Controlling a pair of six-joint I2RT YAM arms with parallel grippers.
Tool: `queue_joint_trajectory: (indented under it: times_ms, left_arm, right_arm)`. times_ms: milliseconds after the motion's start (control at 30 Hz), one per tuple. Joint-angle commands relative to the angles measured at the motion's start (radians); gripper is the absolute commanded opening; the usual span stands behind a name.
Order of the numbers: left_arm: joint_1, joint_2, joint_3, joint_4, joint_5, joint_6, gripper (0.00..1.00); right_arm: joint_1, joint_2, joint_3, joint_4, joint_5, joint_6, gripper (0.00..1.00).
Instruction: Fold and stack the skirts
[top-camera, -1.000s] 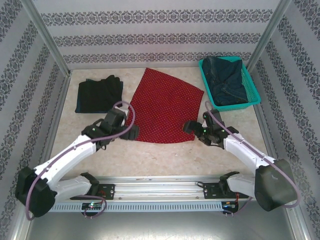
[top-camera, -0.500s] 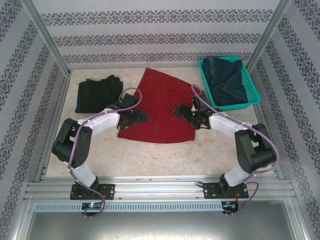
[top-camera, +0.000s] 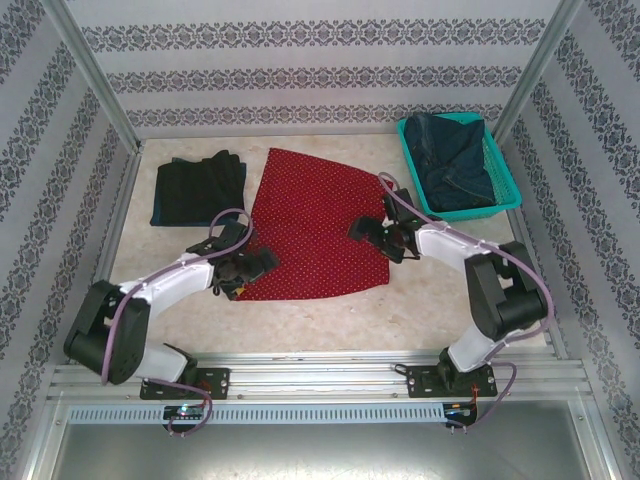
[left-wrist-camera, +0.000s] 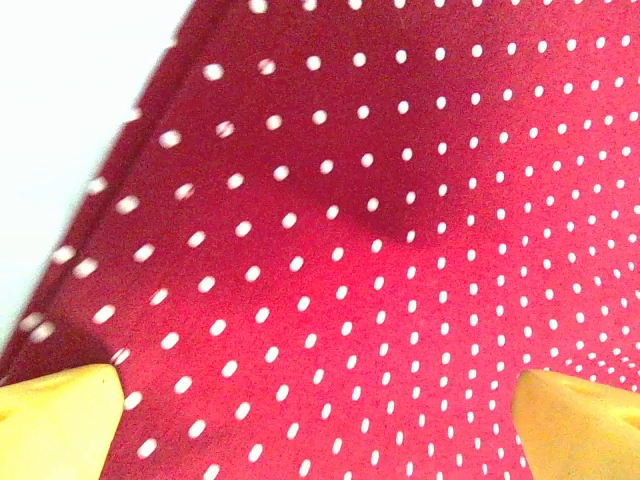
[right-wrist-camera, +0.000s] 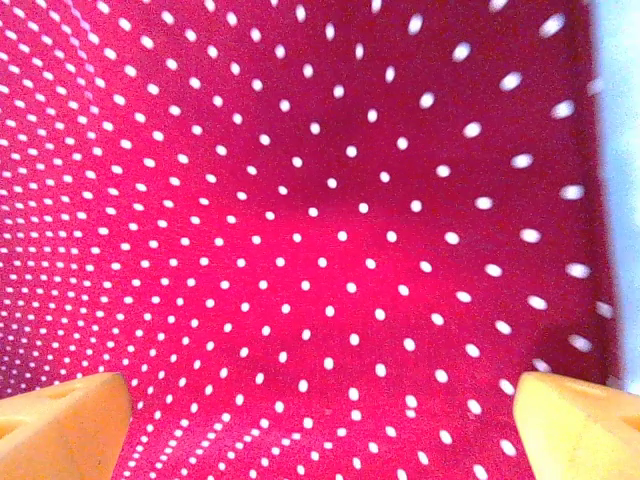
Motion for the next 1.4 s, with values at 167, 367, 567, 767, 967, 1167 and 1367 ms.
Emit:
queue_joint_trajectory:
  times_ms: [167, 367, 567, 767, 967, 1167, 1367]
  left_arm:
    - [0.016, -0.158, 0.012, -0.162, -0.093, -0.154, 1.0]
    - [0.015, -0.234, -0.09, -0.218, -0.115, -0.249, 0.94]
    - [0.015, -0.172, -0.129, -0.155, -0.086, -0.284, 0.72]
    - [0.017, -0.104, -0.136, -0.035, -0.134, -0.289, 0.56]
    - [0.017, -0.06, -0.142, -0.014, -0.131, -0.304, 0.47]
    - [0.017, -0.071, -0.173, -0.045, -0.113, -0.355, 0.54]
    - [0.017, -0.114, -0.173, -0.108, -0.11, -0.366, 0.51]
  right_arm:
    - [-0.011, -0.187, -0.094, -0.023, -0.008, 0.057, 0.98]
    - [-0.024, -0.248, -0.157, 0.033, 0.031, 0.149, 0.98]
    - [-0.032, -0.242, -0.159, 0.035, 0.024, 0.156, 0.98]
    - [-0.033, -0.255, -0.184, 0.046, 0.026, 0.169, 0.98]
    - [-0.035, -0.284, -0.199, 0.028, 0.034, 0.164, 0.98]
    - [-0.039, -0.31, -0.224, 0.021, 0.044, 0.179, 0.98]
    - [-0.039, -0.31, -0.229, 0.023, 0.048, 0.19, 0.98]
